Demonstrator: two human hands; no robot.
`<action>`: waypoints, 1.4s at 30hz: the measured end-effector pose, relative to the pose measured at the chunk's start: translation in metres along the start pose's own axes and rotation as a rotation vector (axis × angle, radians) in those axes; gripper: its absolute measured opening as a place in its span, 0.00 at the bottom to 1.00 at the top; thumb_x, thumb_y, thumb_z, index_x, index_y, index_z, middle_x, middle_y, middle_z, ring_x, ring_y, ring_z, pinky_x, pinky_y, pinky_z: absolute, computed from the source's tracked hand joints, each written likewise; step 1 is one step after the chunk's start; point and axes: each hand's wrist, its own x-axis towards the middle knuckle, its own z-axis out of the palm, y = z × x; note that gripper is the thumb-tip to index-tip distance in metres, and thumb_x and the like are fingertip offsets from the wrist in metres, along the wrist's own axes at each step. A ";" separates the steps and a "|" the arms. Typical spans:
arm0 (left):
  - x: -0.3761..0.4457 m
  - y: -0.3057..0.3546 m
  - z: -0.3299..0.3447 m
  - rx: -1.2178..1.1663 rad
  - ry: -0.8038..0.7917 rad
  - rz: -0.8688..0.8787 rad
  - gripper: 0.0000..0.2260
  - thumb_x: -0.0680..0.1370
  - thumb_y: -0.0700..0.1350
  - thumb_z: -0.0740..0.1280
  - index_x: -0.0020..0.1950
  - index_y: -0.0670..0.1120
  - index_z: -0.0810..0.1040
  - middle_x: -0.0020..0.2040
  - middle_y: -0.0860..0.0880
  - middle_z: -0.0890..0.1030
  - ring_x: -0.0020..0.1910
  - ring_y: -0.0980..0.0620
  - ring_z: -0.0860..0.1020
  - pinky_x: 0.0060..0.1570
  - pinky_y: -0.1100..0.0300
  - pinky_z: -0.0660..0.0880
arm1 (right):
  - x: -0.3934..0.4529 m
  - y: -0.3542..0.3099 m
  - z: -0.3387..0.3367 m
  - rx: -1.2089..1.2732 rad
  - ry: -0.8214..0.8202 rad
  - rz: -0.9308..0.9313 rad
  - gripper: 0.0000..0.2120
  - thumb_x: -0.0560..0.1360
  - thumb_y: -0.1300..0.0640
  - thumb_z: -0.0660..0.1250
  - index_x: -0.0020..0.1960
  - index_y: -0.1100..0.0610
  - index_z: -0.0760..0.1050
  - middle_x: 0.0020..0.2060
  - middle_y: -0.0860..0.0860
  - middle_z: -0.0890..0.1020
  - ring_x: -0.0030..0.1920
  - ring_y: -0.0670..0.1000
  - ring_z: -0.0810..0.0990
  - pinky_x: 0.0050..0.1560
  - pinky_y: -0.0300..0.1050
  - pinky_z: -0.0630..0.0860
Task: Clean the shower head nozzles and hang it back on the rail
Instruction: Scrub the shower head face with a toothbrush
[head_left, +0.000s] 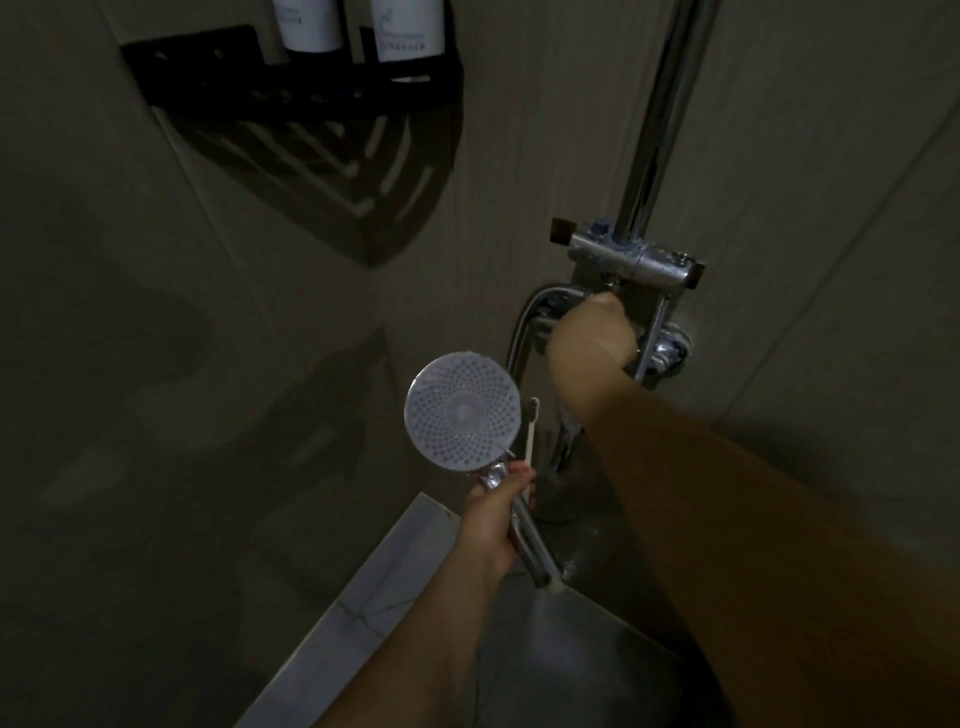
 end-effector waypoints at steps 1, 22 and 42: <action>0.000 0.000 0.001 -0.017 -0.004 0.003 0.05 0.74 0.34 0.68 0.43 0.43 0.78 0.39 0.45 0.79 0.39 0.50 0.77 0.48 0.54 0.77 | -0.003 0.006 -0.002 0.060 -0.019 -0.018 0.22 0.79 0.55 0.59 0.68 0.65 0.60 0.58 0.59 0.76 0.55 0.57 0.79 0.40 0.44 0.68; 0.015 -0.052 -0.012 -0.147 0.023 -0.061 0.05 0.75 0.34 0.66 0.43 0.43 0.76 0.37 0.47 0.79 0.32 0.54 0.79 0.34 0.61 0.76 | -0.041 0.089 0.057 0.552 -0.294 -0.031 0.10 0.79 0.61 0.58 0.52 0.66 0.75 0.41 0.58 0.78 0.43 0.54 0.78 0.42 0.45 0.72; 0.014 -0.060 -0.016 -0.148 0.033 -0.050 0.04 0.75 0.36 0.67 0.42 0.44 0.76 0.36 0.47 0.78 0.31 0.55 0.78 0.30 0.65 0.78 | -0.042 0.094 0.060 0.592 -0.266 -0.090 0.09 0.79 0.61 0.58 0.53 0.64 0.74 0.42 0.54 0.77 0.43 0.52 0.78 0.42 0.42 0.75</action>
